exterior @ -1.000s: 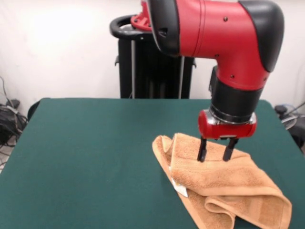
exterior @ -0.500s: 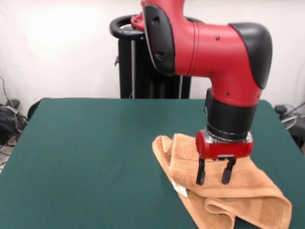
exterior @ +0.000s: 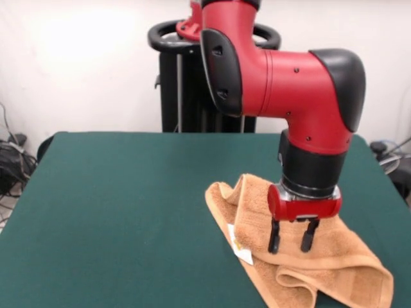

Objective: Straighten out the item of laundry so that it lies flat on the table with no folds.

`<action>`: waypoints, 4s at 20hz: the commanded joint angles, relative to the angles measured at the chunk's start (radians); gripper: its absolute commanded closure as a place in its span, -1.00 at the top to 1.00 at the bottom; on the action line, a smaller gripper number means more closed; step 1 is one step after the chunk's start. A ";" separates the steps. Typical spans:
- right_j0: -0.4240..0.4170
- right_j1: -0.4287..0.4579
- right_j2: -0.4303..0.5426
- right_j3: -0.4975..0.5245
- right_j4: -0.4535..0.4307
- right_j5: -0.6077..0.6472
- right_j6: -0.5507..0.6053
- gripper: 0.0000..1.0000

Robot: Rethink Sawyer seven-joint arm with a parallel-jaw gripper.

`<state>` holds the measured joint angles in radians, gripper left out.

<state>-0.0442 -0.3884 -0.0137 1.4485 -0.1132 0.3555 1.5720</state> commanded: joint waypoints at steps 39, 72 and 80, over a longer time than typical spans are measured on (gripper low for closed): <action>-0.055 -0.022 0.027 0.226 -0.006 -0.284 0.161 1.00; -0.034 -0.450 0.019 0.710 -0.023 -0.080 0.174 -1.00; -0.123 -0.164 0.110 0.786 -0.138 -0.490 0.192 -1.00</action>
<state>-0.1549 -0.7269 0.0011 2.1020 -0.1776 0.0108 1.5721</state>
